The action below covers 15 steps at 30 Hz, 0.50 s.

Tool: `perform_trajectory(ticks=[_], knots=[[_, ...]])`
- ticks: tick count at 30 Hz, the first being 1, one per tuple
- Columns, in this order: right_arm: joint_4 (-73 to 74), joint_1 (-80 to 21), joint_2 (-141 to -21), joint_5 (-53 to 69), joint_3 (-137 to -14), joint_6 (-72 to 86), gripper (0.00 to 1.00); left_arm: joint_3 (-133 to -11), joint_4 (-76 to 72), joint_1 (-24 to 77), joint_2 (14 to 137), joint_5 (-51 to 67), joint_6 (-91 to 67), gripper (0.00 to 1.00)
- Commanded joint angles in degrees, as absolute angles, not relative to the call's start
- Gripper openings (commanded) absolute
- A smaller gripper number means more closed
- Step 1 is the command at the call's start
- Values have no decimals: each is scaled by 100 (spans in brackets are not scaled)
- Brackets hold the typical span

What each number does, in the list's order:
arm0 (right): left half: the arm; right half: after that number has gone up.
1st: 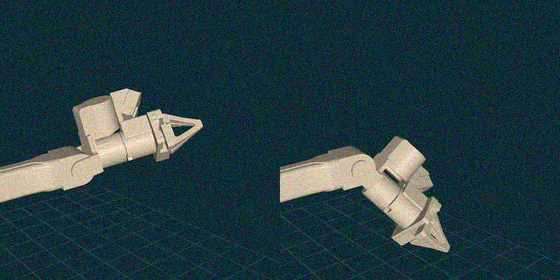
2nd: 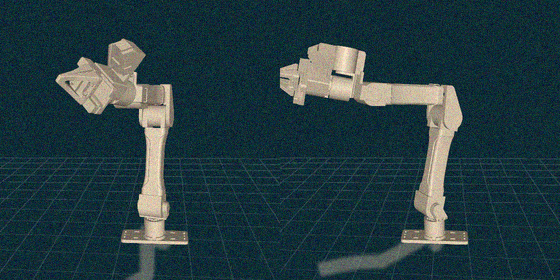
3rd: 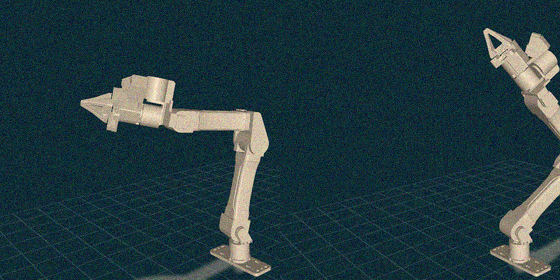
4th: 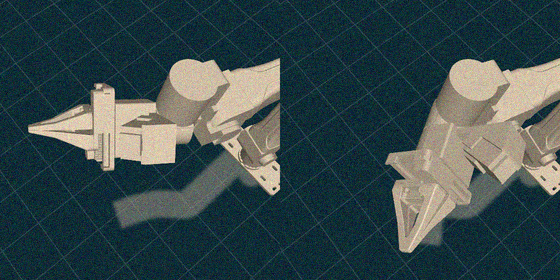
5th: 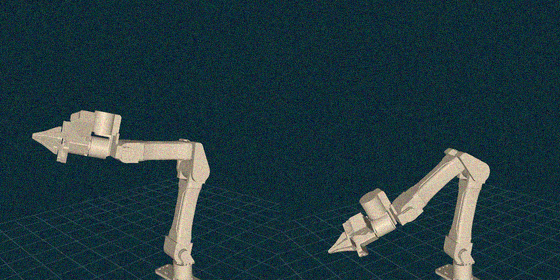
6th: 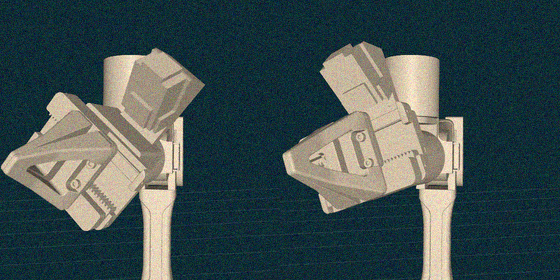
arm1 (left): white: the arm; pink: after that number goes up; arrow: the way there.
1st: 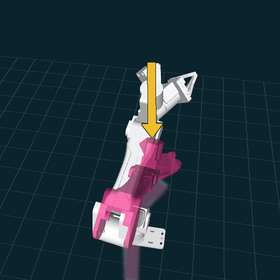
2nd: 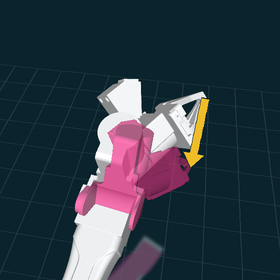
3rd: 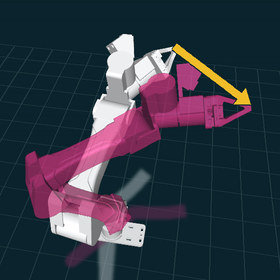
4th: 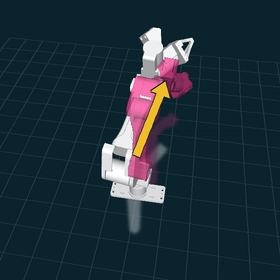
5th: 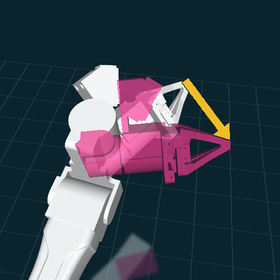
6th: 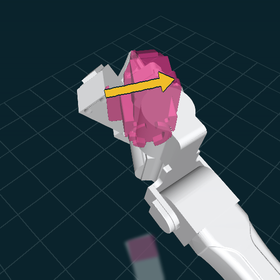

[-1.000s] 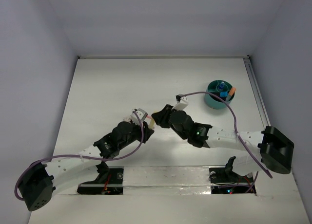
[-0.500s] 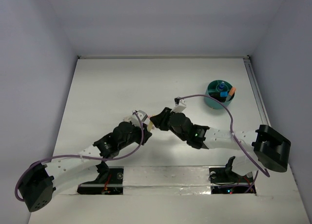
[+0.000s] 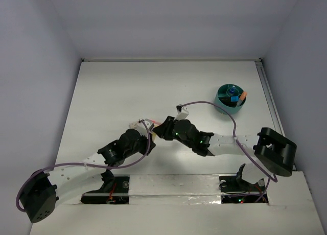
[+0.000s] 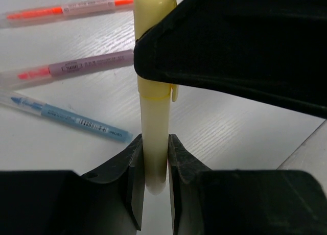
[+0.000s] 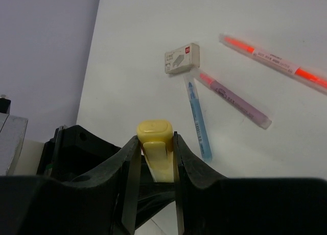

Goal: Sort the stationery into containers
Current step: Close the pen cap on the pen.

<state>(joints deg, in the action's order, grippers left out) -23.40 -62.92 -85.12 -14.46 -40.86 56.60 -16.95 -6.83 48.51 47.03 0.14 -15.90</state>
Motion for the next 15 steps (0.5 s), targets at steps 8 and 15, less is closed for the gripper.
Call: perform_trajectory(ticks=[8,15], knots=[[-1740,-6899,-8579,1853,-3446,6345,0,-2030,-3445,4553,4122,-1345,-1626,0],[-2382,-6768,-8814,2469,-3524,6469,0,-2048,-3551,4553,4061,-1011,-1740,0]])
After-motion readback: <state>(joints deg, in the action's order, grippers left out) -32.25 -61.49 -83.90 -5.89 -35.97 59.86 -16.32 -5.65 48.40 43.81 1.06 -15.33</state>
